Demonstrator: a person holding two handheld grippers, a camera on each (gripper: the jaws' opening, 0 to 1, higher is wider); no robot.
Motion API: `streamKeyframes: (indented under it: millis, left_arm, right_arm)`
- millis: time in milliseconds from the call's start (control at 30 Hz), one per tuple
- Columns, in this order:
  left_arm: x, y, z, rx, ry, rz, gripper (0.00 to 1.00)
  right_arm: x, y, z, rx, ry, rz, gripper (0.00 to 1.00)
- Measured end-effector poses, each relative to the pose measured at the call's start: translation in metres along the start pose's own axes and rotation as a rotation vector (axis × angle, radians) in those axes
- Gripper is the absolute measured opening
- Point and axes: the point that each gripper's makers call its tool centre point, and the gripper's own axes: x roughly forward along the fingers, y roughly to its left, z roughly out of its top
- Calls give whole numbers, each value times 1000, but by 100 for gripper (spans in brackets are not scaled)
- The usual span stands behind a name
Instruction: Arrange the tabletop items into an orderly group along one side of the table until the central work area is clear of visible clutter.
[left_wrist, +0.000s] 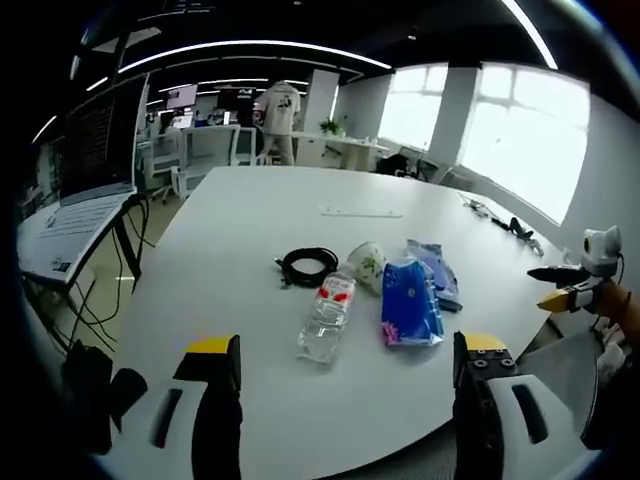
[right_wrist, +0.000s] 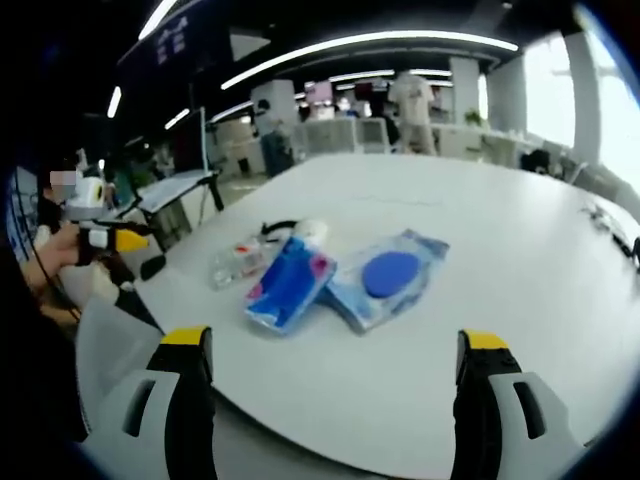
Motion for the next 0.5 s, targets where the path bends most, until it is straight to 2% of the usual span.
streamKeyframes:
  millis: [33,233,333,500]
  left_arm:
    - [3,0,-1,-2,16,-5,87]
    - [18,-1,0,-14,16,-26,87]
    - [25,-1,8,-24,-15,-37,86]
    - [35,-2,12,-16,-8,-42,86]
  right_arm:
    - [1,-1,-1,-1,3,-1,100]
    - [3,-1,-2,9,10,11,100]
    - [5,-1,-3,-5,21,10,100]
    - [11,3,-3,-4,32,25,100]
